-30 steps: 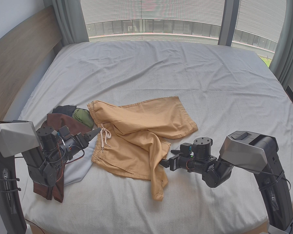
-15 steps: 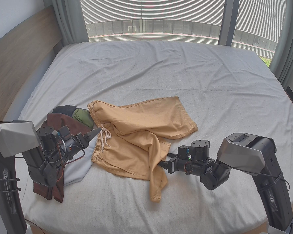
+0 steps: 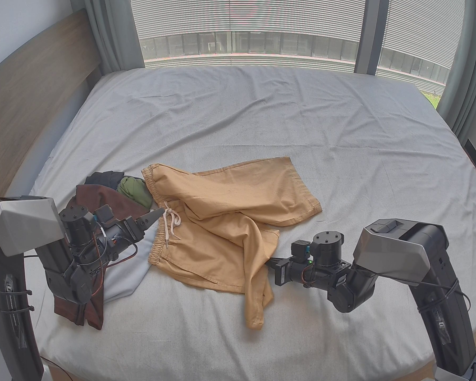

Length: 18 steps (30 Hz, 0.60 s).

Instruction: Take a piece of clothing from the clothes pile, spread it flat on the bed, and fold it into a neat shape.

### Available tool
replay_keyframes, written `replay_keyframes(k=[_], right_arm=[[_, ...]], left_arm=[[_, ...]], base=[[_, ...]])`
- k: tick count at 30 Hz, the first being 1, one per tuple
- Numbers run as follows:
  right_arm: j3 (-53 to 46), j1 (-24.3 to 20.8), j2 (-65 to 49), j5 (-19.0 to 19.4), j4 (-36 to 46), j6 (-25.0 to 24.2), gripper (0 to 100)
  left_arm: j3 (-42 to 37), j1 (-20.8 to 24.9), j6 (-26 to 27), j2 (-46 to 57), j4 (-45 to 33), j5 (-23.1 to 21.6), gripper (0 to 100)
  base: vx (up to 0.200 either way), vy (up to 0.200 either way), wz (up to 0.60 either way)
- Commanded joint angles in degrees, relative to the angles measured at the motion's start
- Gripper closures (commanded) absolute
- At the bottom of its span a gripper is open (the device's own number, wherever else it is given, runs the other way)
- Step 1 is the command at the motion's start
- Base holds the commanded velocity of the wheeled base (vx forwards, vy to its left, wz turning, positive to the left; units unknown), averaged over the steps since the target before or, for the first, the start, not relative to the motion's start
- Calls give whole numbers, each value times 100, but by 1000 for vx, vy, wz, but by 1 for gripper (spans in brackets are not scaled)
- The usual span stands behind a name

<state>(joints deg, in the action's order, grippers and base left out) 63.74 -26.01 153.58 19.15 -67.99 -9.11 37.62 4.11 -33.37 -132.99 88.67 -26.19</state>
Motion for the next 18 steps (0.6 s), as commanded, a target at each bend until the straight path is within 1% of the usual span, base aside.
replay_keyframes(k=[1,9,11,18], right_arm=[[-213,61,-109,-8,-110,5,100],[-785,404,-583,-61,-215,32,100],[-1057,589,-750,-61,-312,67,100],[-1294,861,-829,-61,-452,93,100]], left_arm=[[8,-7,-3,-8,1,-1,0],[8,2,6,1,1,-1,0],[8,2,6,1,1,-1,0],[8,2,14,1,1,-1,0]], base=[[0,0,0],[0,0,0],[0,0,0],[0,0,0]])
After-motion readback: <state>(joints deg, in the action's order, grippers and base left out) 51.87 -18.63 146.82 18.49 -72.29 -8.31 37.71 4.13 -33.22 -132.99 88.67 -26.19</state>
